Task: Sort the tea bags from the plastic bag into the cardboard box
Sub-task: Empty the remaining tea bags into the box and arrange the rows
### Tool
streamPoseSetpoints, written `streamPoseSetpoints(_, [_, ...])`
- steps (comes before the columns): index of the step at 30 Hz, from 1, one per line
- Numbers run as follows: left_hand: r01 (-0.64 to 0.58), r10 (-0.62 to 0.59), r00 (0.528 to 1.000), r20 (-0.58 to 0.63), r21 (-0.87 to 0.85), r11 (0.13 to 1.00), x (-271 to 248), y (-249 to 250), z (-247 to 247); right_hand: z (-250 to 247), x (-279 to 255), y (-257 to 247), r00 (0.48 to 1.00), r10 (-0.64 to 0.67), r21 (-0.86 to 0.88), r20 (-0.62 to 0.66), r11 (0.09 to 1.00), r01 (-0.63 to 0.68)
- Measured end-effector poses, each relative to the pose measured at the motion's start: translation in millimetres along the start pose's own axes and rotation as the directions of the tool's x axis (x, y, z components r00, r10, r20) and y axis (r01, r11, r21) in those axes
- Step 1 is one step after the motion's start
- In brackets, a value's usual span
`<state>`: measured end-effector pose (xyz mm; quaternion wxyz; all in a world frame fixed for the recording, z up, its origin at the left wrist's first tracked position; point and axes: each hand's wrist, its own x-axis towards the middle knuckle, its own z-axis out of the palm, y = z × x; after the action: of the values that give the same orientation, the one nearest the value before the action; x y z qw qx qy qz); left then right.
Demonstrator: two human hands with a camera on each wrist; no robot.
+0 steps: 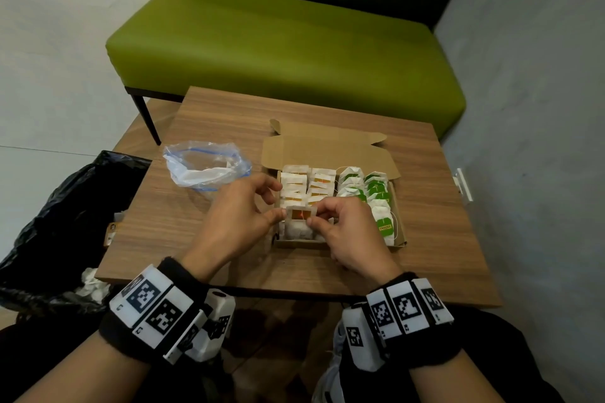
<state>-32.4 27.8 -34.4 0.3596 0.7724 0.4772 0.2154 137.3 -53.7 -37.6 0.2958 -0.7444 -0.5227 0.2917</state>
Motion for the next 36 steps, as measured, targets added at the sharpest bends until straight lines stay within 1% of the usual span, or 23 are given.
streamPoseSetpoints(2, [-0.015,0.014,1.000,0.026,0.060,0.998,-1.5,-0.4,0.4,3.4,0.6,-1.4,1.000,0.008,-0.016,0.030,1.000,-0.008])
streamPoseSetpoints(4, [-0.027,0.020,0.998,0.054,0.129,0.991,-2.6,-0.4,1.3,8.2,1.9,-2.1,0.999,0.022,-0.049,0.024,0.999,-0.021])
streamPoseSetpoints(9, [-0.066,0.046,0.996,0.075,0.298,0.952,-1.4,-1.1,9.2,14.7,-1.8,-7.4,1.000,0.027,-0.229,-0.005,0.973,-0.028])
streamPoseSetpoints(11, [-0.072,0.052,0.996,0.069,0.333,0.940,-1.0,0.4,12.7,12.9,-3.3,-9.2,0.999,0.026,-0.228,-0.029,0.973,-0.032])
streamPoseSetpoints(14, [-0.092,0.071,0.995,0.069,0.371,0.924,-2.4,3.0,14.9,2.6,-3.5,-10.1,0.993,0.028,-0.170,-0.111,0.984,-0.047])
streamPoseSetpoints(16, [-0.097,0.088,0.995,0.042,0.351,0.931,-3.4,4.5,13.8,-10.0,-4.2,-8.5,0.987,0.029,-0.164,-0.159,0.985,-0.055])
streamPoseSetpoints(17, [-0.104,0.103,0.994,0.021,0.329,0.939,-3.9,5.9,12.6,-16.8,-5.1,-7.2,0.987,0.032,-0.183,-0.159,0.981,-0.061])
streamPoseSetpoints(19, [-0.160,0.168,0.986,-0.002,0.298,0.941,-6.2,9.6,10.0,-27.6,-7.2,-3.8,0.993,0.048,-0.266,-0.104,0.961,-0.074])
streamPoseSetpoints(20, [-0.211,0.214,0.977,0.025,0.310,0.927,-7.7,11.9,9.6,-30.7,-8.7,-2.8,0.997,0.058,-0.320,-0.058,0.944,-0.074])
streamPoseSetpoints(22, [-0.336,0.310,0.942,0.129,0.362,0.869,-11.6,14.6,10.7,-32.3,-12.7,-4.1,0.997,0.071,-0.407,0.036,0.912,-0.050])
streamPoseSetpoints(24, [-0.423,0.358,0.906,0.227,0.419,0.803,-15.2,16.7,12.0,-30.8,-16.3,-8.0,0.992,0.069,-0.474,0.110,0.880,-0.009])
streamPoseSetpoints(26, [-0.464,0.353,0.884,0.307,0.474,0.749,-17.9,18.9,12.9,-28.9,-18.1,-11.9,0.984,0.075,-0.530,0.162,0.848,0.022])
streamPoseSetpoints(28, [-0.487,0.338,0.870,0.360,0.516,0.705,-19.8,21.0,13.7,-27.3,-18.6,-14.5,0.978,0.087,-0.563,0.192,0.826,0.037])
streamPoseSetpoints(33, [-0.495,0.319,0.866,0.385,0.571,0.655,-21.4,23.5,16.1,-24.0,-18.8,-14.7,0.959,0.114,-0.574,0.260,0.817,0.059])
streamPoseSetpoints(36, [-0.477,0.293,0.876,0.383,0.600,0.642,-21.4,24.7,16.9,-24.1,-18.6,-14.6,0.956,0.103,-0.555,0.274,0.829,0.070])
